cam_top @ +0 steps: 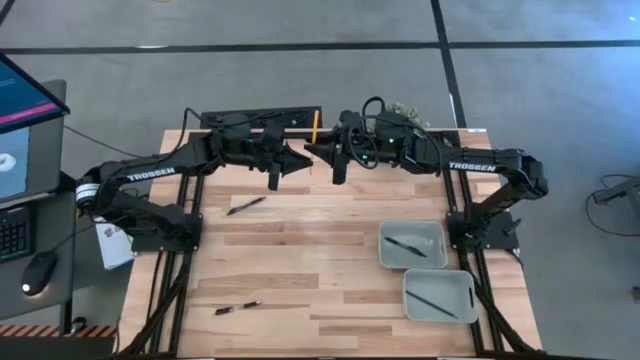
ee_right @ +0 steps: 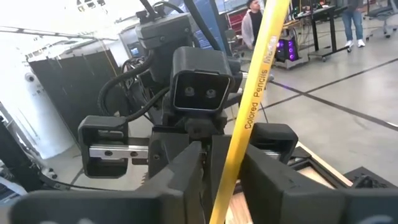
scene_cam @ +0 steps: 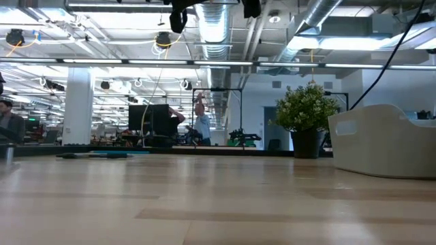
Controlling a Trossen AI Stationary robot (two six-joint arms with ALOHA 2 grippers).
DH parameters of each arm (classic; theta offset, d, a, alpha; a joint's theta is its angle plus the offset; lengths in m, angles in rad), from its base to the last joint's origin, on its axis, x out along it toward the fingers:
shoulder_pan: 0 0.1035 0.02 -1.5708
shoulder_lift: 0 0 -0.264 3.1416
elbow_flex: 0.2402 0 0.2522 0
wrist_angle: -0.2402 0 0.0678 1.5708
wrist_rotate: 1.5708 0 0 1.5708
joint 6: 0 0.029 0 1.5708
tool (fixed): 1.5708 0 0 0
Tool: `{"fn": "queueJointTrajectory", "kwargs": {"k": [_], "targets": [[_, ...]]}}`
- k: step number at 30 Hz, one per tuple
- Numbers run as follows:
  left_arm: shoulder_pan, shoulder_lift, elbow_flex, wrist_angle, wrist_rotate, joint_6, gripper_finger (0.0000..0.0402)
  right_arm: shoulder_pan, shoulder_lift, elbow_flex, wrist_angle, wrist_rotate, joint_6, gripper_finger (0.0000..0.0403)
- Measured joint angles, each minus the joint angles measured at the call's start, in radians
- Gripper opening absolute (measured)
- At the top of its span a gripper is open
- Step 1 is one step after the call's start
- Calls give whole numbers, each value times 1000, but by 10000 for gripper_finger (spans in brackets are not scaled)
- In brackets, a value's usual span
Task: Sort pens & pencils
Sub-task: Put the yellow pencil into the bottom gray bin
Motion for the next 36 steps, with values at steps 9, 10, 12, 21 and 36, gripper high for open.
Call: {"fn": "queueJointTrajectory", "kwargs": {"k": [9,10,12,21,36], "targets": [[0,0,0,-3,0,1,13,0,0,0,3,-2,-29,45],[0,0,0,-2,0,1,13,0,0,0,3,-3,-29,44],[0,0,0,-3,-1,1,13,0,0,0,3,-2,-30,44],[0,0,0,-1,-41,0,12,-1,0,0,0,3,-25,45],[1,1,0,12,61,30,43,2,-2,0,-2,-8,-30,44]]}}
